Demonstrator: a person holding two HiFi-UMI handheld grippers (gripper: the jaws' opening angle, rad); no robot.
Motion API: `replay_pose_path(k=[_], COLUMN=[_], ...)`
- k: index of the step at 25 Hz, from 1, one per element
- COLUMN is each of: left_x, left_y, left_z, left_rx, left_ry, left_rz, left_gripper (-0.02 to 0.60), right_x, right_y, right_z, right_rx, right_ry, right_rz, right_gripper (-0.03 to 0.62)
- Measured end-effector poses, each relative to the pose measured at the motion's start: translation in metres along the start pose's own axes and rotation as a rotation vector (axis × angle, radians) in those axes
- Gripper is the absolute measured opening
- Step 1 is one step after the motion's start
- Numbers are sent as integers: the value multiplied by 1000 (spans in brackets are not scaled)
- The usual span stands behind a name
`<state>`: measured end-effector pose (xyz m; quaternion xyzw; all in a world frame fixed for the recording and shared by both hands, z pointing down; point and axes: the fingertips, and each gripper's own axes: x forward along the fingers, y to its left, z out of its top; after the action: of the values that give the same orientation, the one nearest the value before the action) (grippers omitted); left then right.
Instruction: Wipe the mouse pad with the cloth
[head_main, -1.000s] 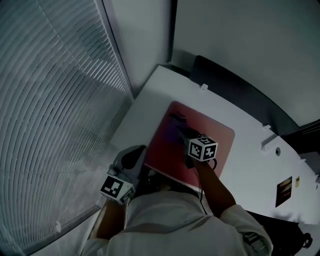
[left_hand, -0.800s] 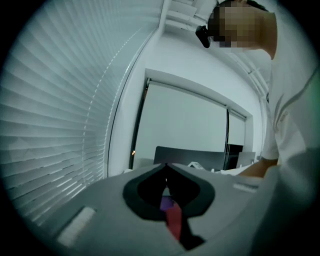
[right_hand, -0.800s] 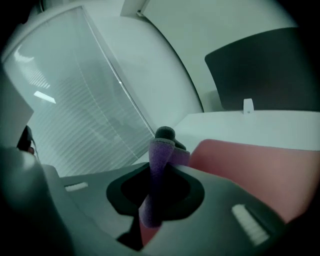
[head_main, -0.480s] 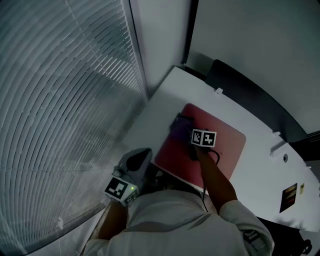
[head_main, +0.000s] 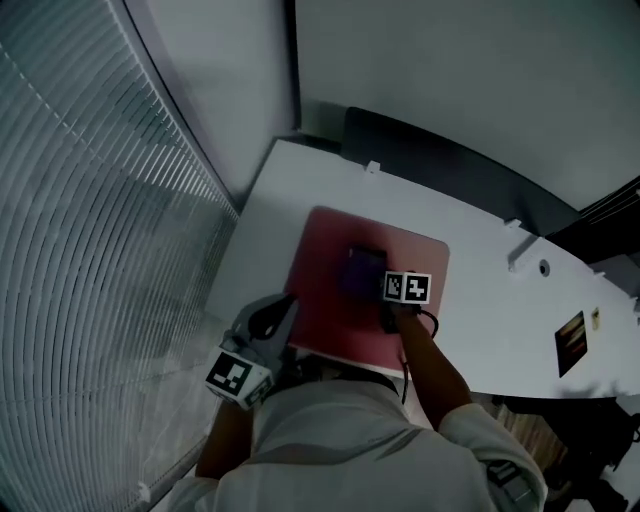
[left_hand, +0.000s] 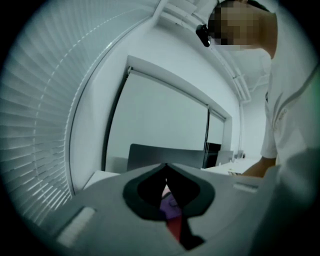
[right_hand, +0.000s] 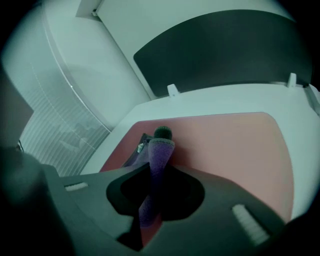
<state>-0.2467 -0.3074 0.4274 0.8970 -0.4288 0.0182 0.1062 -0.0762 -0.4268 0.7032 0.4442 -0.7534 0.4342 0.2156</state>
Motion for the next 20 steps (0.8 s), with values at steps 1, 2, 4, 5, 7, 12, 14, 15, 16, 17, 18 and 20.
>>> replay_pose_path(k=[1,2,4,5,7,12,14,15,16,17,18,20], left_x=[9,16,29,35,47,73,81,85,88,91,94,98], left_y=[-7,-12,-21,-25,-36,-66,-77,-82,-87,-91,-95,-100], left_z=[4,7,7,6,6,1,1,0,0,-1,-1,1], left_rx=[0,1,10,15,20,39,33,31,30,33,38,42], left_ry=[6,10,16,15,9,17,20,21,22,22,21,20], left_rz=[-13,-24,-47,-59,-84,-144,-161,-171,-182,-195,-205,-213], left_gripper=[0,0,0,0,0,0,0,0,0,0,0,0], right_x=[-12,-23,-43,-52,-70,-115,-133,-141,-149,-156,-162,-172], right_y=[-13,-26,-51,-63,-86,-139,-157,-165,-173,-180,-185,-184], right_z=[-1,-2,-8,-12,-20,-38,-44,-47,-50,-53,-55,-56], right_rx=[18,32,57,69,91,136,157,167,171,167,153,117], right_ry=[-3,-6,-17,-23,-32,-47,-54,-58,-61,-62,-61,-60], right_rz=[-12,-24,-54,-70,-97,-161,-188,-203,-219,-238,-257,-270], right_gripper=[46,46,46,46,46,46,46,46,46,46,46,46])
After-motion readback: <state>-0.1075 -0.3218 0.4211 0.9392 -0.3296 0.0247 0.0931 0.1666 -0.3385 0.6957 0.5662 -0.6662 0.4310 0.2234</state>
